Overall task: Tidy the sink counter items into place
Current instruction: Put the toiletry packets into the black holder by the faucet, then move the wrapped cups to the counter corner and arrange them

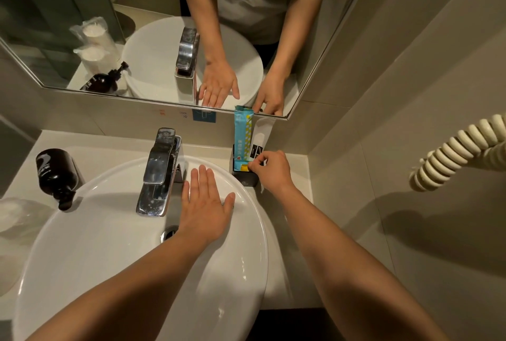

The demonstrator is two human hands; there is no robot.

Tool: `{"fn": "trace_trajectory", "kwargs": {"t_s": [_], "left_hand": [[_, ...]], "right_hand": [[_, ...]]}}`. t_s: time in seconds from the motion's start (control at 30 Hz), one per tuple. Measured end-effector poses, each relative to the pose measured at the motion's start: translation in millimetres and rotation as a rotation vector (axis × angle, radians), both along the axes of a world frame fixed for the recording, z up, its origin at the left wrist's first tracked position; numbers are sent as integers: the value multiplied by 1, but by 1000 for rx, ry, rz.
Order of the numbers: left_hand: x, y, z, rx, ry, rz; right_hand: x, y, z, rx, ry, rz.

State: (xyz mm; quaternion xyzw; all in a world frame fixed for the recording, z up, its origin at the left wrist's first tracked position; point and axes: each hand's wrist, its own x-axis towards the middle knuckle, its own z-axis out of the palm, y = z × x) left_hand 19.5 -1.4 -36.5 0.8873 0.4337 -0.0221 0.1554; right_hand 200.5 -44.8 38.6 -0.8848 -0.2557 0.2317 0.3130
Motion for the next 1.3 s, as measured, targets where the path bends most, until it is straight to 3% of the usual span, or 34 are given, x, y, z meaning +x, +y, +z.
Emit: {"fn": "trace_trajectory", "kwargs": {"t_s": [0.33,0.63,0.83,1.0,1.3], "left_hand": [[0,1,-4,-9,15,2],[1,3,2,-55,62,-7],[4,8,17,-125,114,-32],[-5,5,44,-171,-1,-50],[-49,-36,79,44,-67,-238]], "right_hand": [[1,-7,1,149,176,-106],[-22,-41,1,269,68,-151],[-46,-73,-7,140,-26,-51],[-60,-92,-7,-71,-235,109],[-77,-112,12,-273,-360,315]]}}
